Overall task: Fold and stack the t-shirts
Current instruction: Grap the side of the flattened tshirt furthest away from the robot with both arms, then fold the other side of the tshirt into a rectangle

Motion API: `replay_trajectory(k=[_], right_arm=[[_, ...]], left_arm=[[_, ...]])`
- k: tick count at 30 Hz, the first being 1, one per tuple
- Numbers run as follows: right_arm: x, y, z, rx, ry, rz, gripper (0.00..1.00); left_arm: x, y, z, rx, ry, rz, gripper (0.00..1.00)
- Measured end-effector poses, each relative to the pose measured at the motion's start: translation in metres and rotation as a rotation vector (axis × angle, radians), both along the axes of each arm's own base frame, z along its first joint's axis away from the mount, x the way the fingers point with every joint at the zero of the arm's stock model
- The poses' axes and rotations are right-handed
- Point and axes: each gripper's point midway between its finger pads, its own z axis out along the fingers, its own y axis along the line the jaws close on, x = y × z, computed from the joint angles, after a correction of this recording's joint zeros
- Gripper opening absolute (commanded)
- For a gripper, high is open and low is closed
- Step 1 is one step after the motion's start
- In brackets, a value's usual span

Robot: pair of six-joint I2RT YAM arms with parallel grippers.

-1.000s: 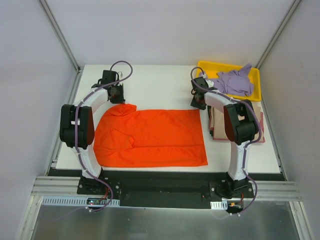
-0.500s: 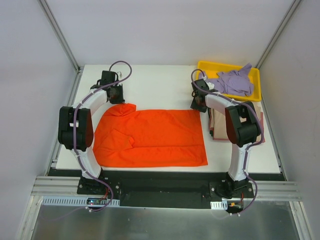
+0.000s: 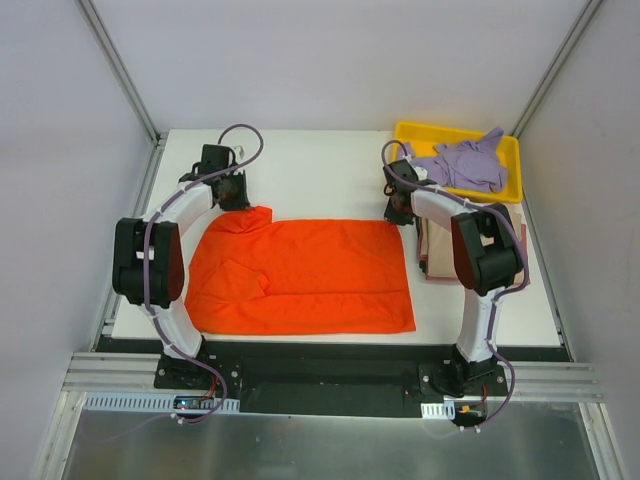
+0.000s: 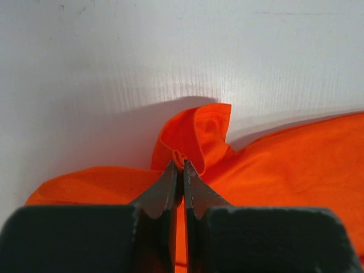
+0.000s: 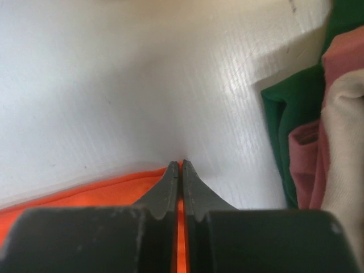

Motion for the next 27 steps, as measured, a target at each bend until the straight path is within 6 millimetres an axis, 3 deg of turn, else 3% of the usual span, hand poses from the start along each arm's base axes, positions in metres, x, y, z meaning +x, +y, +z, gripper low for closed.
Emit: replay_trajectory(k=[7, 14, 21, 27], right_arm=[[-0.028, 0.012, 0.002, 0.001, 0.032, 0.091, 0.01], [-0.068, 0.025, 0.021, 0.014, 0.029, 0.197, 0.01], [-0.097, 0.021, 0.043, 0.039, 0.003, 0.235, 0.01], [-0.119, 0.019, 0.05, 0.067, 0.016, 0.276, 0.01]], left_arm=[[-0.027, 0.002, 0.005, -0.015, 0.0, 0.02, 0.0], [-0.068, 0.006, 0.015, -0.048, -0.029, 0.072, 0.0], [-0.116, 0.015, 0.018, -0.098, -0.059, 0.204, 0.0], [-0.155, 0.023, 0.02, -0.167, -0.126, 0.324, 0.0]])
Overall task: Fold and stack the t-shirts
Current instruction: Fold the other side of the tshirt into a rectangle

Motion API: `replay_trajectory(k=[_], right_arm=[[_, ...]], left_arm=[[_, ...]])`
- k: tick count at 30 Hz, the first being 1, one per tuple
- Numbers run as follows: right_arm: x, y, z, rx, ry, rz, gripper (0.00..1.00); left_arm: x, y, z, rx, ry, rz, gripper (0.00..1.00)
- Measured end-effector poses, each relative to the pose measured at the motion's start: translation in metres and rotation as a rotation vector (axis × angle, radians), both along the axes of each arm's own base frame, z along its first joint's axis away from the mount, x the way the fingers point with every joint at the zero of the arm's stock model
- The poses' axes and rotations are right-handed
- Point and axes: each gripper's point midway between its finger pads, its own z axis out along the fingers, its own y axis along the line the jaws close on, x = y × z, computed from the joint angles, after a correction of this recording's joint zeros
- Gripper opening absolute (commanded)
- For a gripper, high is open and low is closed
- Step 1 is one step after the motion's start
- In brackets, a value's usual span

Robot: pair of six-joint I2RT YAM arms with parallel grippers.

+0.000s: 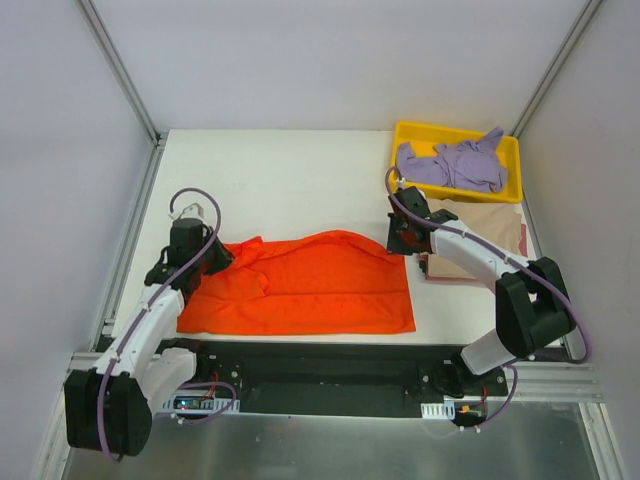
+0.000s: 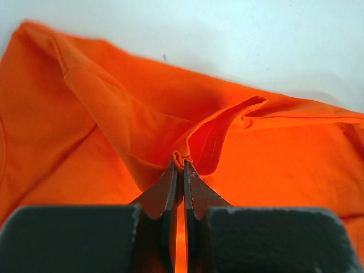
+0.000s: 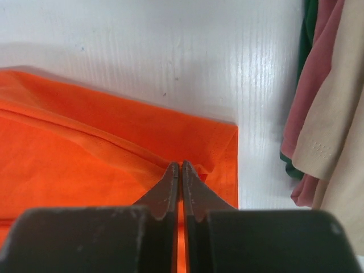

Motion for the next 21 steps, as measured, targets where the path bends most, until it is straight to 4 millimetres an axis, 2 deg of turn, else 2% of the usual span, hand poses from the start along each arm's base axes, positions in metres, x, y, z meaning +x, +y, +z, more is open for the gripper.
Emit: replay_trajectory(k=[4, 6, 13, 21], right_arm=[[-0.008, -0.001, 0.001, 0.007, 0.011, 0.016, 0.01], [-0.011, -0.003, 0.002, 0.002, 0.012, 0.019, 0.01], [-0.019, -0.012, 0.009, -0.029, 0.011, 0.039, 0.01], [-0.02, -0.02, 0.012, -0.06, 0.025, 0.047, 0.01]], left_arm=[[-0.021, 0.007, -0.013, -0.017, 0.015, 0.073, 0.0], [-0.027, 0.012, -0.013, -0.014, 0.016, 0.11, 0.0], [-0.032, 0.023, 0.009, -0.033, -0.066, 0.206, 0.0], [-0.041, 0.028, 0.006, -0.039, -0.04, 0.251, 0.0]])
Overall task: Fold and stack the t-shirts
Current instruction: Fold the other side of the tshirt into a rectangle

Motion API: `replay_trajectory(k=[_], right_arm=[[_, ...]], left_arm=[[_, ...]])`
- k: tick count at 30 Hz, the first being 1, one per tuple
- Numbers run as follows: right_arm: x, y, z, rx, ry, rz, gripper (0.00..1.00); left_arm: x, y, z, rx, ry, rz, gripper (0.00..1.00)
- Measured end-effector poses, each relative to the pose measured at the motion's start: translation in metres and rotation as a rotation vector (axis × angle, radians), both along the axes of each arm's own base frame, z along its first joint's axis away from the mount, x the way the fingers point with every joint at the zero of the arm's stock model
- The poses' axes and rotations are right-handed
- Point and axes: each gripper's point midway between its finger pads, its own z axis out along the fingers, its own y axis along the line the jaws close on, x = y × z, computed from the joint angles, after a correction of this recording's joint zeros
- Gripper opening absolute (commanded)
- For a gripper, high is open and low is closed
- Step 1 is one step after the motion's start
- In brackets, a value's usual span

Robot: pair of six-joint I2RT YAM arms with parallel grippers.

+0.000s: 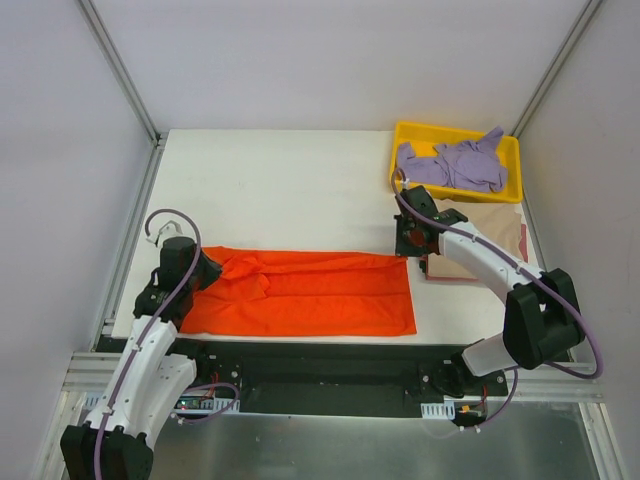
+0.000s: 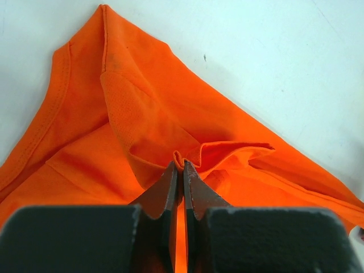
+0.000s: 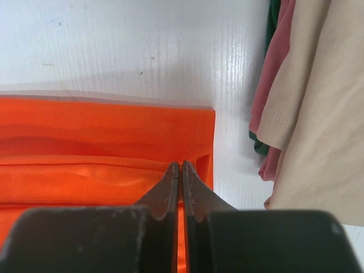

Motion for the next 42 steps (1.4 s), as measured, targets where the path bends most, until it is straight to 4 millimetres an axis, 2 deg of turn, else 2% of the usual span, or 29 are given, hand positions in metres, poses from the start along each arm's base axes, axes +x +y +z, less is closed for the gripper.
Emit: replay_trajectory(k=[14, 21, 26, 30, 36, 38, 40, 41, 42], right_arm=[[0.0, 0.008, 0.003, 0.042, 0.01, 0.028, 0.01], [0.0, 0.007, 0.004, 0.042, 0.008, 0.028, 0.01], [0.001, 0.008, 0.004, 0.045, 0.008, 0.027, 0.01], [-0.001, 0.009, 0.0, 0.057, 0.013, 0.025, 0.02], [-0.015, 0.005, -0.019, 0.047, 0.062, 0.021, 0.05], [-0.019, 0.003, -0.023, 0.043, 0.074, 0.017, 0.08], [-0.021, 0.002, -0.027, 0.042, 0.08, 0.014, 0.14], [-0.022, 0.002, -0.028, 0.041, 0.084, 0.011, 0.2], [-0.023, 0.001, -0.03, 0.04, 0.087, 0.009, 0.22]], left_arm=[[-0.021, 0.006, 0.006, -0.019, 0.002, 0.056, 0.0], [-0.01, 0.006, 0.03, -0.019, -0.01, 0.058, 0.0], [-0.012, 0.007, 0.032, -0.019, -0.017, 0.064, 0.0], [-0.021, 0.007, 0.016, -0.037, 0.0, 0.083, 0.0], [-0.04, 0.009, -0.023, -0.053, 0.107, 0.125, 0.04], [-0.044, 0.009, -0.033, -0.061, 0.135, 0.138, 0.13], [-0.051, 0.01, -0.047, -0.069, 0.176, 0.157, 0.31], [-0.055, 0.01, -0.052, -0.069, 0.194, 0.164, 0.33], [-0.058, 0.011, -0.056, -0.07, 0.212, 0.178, 0.35]])
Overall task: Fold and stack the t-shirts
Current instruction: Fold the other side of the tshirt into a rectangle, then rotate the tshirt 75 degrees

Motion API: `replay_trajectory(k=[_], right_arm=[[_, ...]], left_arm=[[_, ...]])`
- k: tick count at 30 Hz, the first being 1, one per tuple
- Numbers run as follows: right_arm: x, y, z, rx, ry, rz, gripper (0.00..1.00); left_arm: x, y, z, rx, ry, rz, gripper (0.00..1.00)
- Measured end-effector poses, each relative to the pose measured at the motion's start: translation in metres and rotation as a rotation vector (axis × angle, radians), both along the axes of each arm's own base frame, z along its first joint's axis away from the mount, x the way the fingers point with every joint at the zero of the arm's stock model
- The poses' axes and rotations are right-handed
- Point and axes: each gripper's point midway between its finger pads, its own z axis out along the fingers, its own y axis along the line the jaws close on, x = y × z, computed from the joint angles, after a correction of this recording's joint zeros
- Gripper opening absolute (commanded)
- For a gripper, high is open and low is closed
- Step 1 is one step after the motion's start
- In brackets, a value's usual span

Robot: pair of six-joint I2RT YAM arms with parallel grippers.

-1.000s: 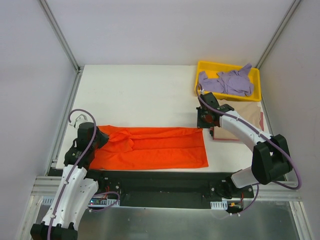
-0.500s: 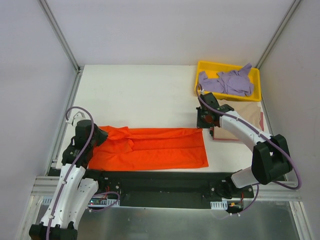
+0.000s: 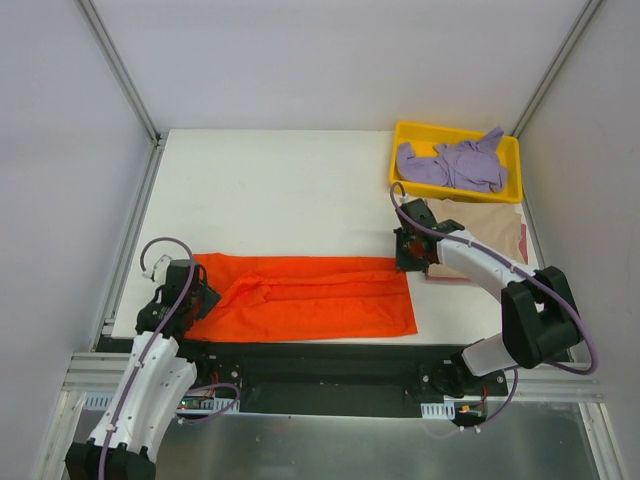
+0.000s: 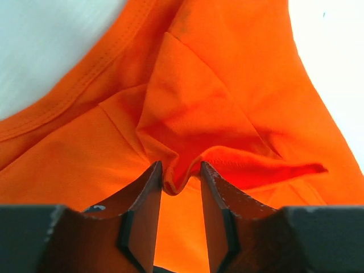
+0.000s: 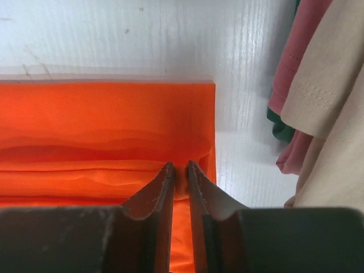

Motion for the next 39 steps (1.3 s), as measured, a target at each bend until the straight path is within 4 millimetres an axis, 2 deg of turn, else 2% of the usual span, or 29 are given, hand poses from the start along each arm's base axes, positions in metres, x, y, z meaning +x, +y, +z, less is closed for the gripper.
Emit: replay_trajectory(k=[2, 3, 5, 6, 8, 11, 13, 16, 19, 23, 26, 28, 31, 33, 36, 39], right_arm=[[-0.003, -0.002, -0.004, -0.002, 0.01, -0.008, 0.24], [-0.005, -0.003, -0.005, -0.005, 0.013, -0.01, 0.32], [-0.01, -0.006, -0.007, -0.011, 0.017, -0.016, 0.64], [-0.014, -0.009, -0.006, -0.013, 0.017, -0.021, 0.71], [-0.019, -0.013, 0.0, -0.014, 0.0, -0.027, 0.8], [-0.021, -0.018, 0.017, -0.007, -0.052, -0.033, 0.87], [-0.019, -0.018, 0.028, 0.008, -0.093, -0.033, 0.98], [-0.018, -0.013, 0.036, 0.043, -0.118, -0.013, 0.96], [-0.018, 0.006, 0.039, 0.132, -0.111, 0.034, 0.96], [-0.012, 0.045, 0.037, 0.298, -0.082, 0.121, 0.96], [-0.011, 0.066, 0.024, 0.361, -0.032, 0.164, 0.96], [-0.011, 0.074, 0.009, 0.371, 0.021, 0.176, 0.96], [-0.016, 0.075, -0.015, 0.355, 0.098, 0.172, 0.96], [-0.014, 0.077, -0.016, 0.355, 0.106, 0.174, 0.96], [-0.011, 0.078, -0.017, 0.348, 0.105, 0.18, 0.96], [-0.01, 0.077, -0.017, 0.345, 0.103, 0.184, 0.96]], left_arm=[[-0.005, 0.004, -0.003, 0.006, 0.019, 0.028, 0.49], [-0.007, 0.005, -0.003, 0.008, 0.018, 0.041, 0.59], [-0.011, 0.009, -0.002, 0.014, 0.015, 0.062, 0.77], [-0.013, 0.01, 0.001, 0.011, 0.004, 0.073, 0.83], [-0.014, 0.011, 0.008, 0.003, -0.018, 0.093, 0.99], [-0.01, 0.011, 0.033, -0.016, -0.083, 0.11, 0.99], [-0.005, 0.011, 0.056, -0.023, -0.134, 0.114, 0.99], [0.005, 0.009, 0.087, -0.028, -0.2, 0.103, 0.99], [0.022, -0.004, 0.097, -0.059, -0.208, 0.032, 0.99], [0.047, -0.041, 0.076, -0.168, -0.108, -0.124, 0.99], [0.052, -0.057, 0.042, -0.2, 0.0, -0.181, 0.99], [0.046, -0.059, 0.02, -0.199, 0.066, -0.184, 0.99], [0.033, -0.055, -0.008, -0.192, 0.153, -0.156, 0.99], [0.029, -0.05, -0.019, -0.175, 0.186, -0.124, 0.99], [0.036, -0.045, -0.024, -0.164, 0.196, -0.087, 0.99], [0.056, -0.041, -0.025, -0.164, 0.195, -0.052, 0.99]])
